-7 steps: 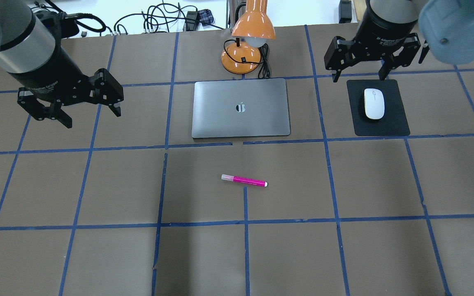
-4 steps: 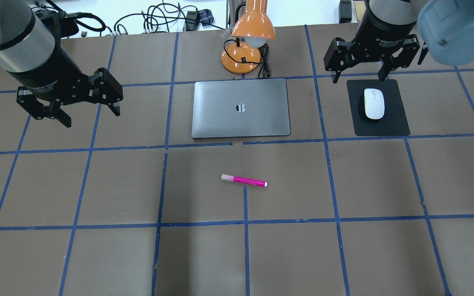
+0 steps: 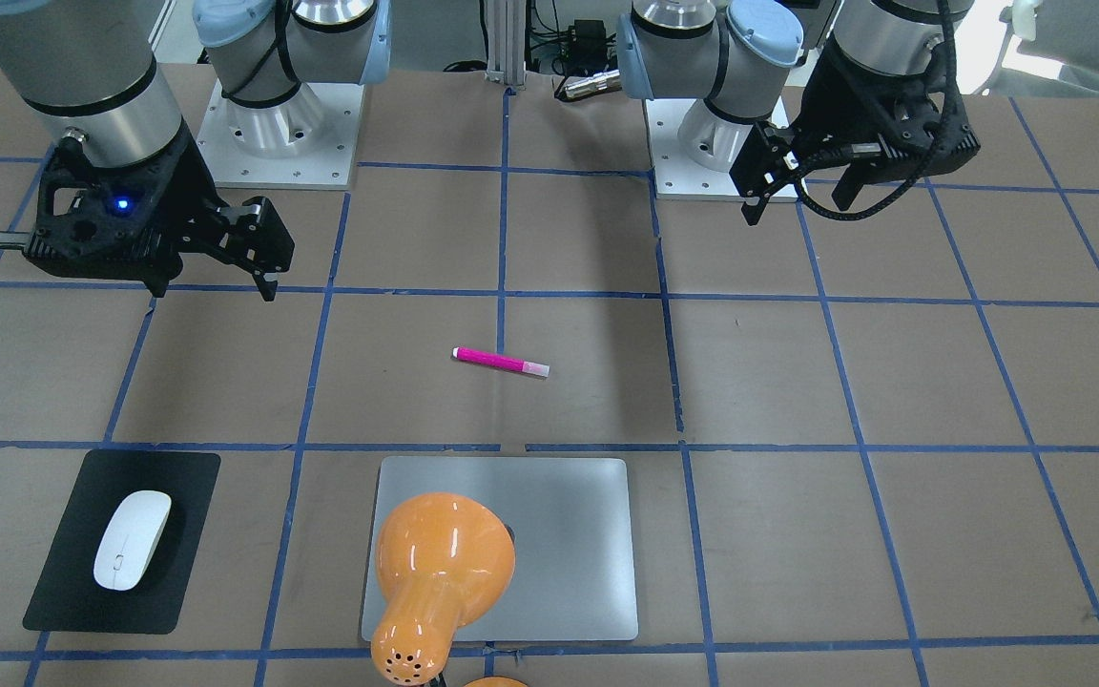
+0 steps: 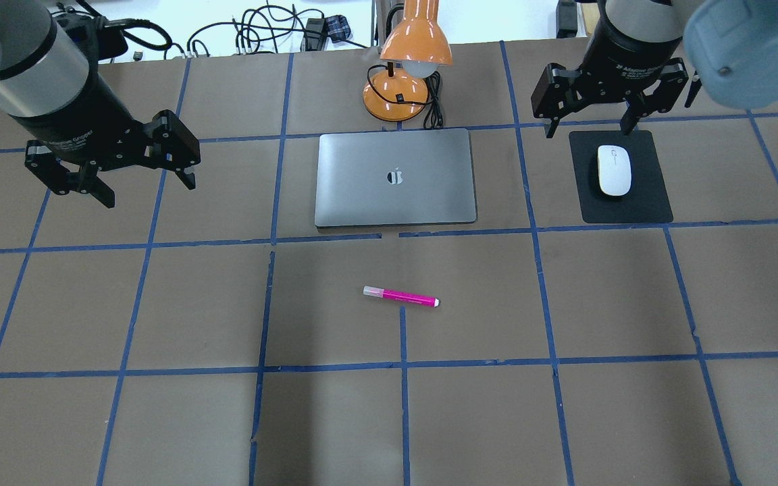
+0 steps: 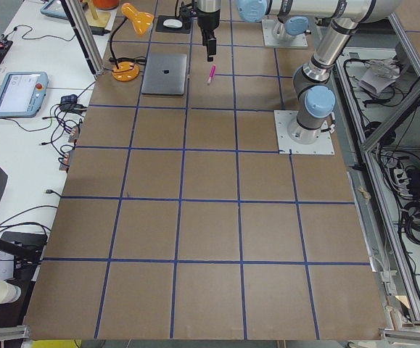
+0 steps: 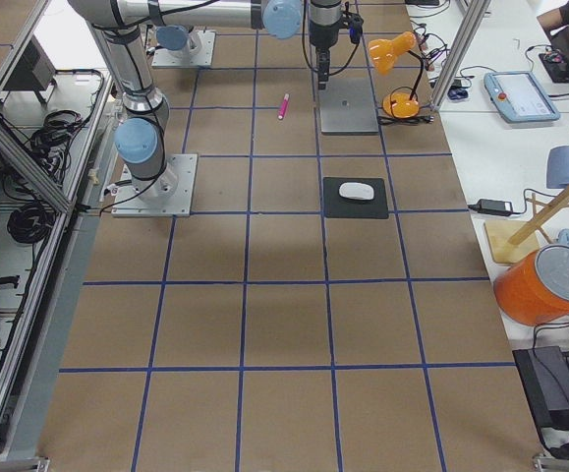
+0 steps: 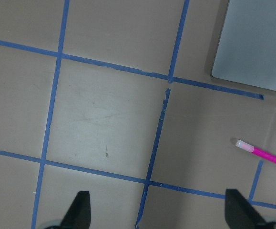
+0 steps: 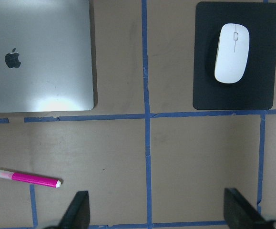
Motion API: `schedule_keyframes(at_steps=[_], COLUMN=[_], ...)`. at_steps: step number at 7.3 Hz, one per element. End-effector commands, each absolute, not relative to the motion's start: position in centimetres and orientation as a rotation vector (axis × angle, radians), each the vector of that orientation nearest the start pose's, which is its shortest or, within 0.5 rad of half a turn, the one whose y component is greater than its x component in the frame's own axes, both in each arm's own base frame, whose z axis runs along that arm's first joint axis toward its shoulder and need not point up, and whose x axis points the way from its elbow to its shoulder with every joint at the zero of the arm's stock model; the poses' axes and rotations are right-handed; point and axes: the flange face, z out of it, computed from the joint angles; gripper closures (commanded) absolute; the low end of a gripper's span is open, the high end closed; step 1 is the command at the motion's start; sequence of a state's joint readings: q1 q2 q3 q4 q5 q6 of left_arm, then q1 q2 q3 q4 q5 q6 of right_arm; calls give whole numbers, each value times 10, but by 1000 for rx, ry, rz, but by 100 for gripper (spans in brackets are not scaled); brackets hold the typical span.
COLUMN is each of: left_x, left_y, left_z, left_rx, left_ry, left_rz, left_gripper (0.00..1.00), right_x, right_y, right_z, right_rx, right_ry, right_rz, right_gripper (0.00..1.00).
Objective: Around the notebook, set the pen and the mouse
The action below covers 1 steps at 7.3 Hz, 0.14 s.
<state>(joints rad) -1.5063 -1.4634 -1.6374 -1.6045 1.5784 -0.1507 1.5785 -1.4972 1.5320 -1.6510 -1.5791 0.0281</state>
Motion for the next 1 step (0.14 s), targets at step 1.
schedule_keyframes(at_steps=[1], left_x=[-103], left_y=[-454], left_z=[502], left_rx=[-336], left_ry=[3116], left_rz=[-13], left_gripper=[0], right_x=[137], right_y=[-526], right_z=[478], right_rx=[32], right_ry=[3147], right_rz=[-73], right_gripper=[0])
